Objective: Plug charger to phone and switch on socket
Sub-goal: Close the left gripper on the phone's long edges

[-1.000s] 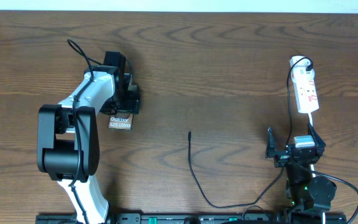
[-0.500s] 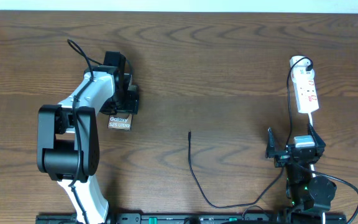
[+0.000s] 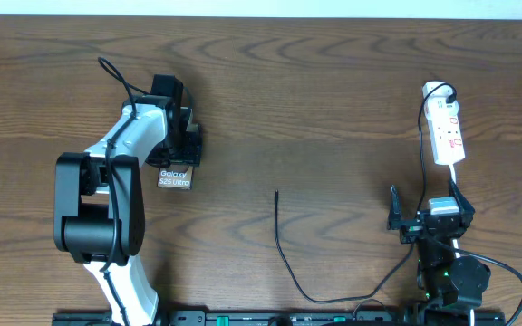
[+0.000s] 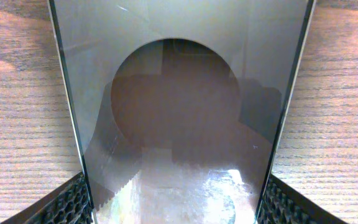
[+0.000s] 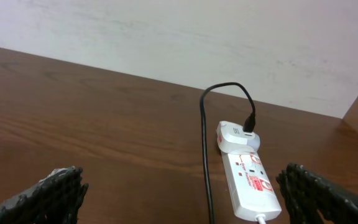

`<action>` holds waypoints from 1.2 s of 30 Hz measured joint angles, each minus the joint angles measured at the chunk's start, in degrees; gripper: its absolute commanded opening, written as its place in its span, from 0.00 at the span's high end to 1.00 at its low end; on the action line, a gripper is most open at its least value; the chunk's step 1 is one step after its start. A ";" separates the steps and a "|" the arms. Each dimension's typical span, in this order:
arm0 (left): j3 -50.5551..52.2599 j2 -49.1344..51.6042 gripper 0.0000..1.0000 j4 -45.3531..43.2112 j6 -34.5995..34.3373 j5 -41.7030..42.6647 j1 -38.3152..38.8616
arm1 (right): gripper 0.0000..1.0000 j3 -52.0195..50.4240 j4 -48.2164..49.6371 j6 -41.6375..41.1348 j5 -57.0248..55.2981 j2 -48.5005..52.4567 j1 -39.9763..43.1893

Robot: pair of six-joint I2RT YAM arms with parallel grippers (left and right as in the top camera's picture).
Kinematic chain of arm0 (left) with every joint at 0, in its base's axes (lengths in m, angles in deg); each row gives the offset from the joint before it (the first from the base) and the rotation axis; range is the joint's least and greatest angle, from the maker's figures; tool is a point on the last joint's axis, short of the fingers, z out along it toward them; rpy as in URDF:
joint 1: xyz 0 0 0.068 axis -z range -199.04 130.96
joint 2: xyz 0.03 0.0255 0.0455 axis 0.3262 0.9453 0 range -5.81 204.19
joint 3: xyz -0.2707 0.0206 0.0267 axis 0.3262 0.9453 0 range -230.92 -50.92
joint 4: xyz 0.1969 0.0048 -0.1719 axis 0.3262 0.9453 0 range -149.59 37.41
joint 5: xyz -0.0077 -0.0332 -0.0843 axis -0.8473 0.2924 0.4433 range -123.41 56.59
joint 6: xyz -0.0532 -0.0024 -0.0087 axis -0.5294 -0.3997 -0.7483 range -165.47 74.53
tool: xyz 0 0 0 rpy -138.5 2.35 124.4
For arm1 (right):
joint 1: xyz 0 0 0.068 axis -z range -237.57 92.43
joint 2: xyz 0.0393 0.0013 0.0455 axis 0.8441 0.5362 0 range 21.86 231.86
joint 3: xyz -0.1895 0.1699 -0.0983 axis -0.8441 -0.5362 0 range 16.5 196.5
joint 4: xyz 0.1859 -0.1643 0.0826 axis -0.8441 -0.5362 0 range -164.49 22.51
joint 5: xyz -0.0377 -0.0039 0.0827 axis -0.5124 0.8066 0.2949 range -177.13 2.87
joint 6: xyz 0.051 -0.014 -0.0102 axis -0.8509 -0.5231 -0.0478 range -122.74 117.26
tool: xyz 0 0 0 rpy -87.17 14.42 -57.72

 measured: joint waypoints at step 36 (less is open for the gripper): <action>0.00 -0.07 0.93 -0.02 0.00 0.00 0.00 | 0.01 0.00 0.00 0.00 -0.02 0.00 0.00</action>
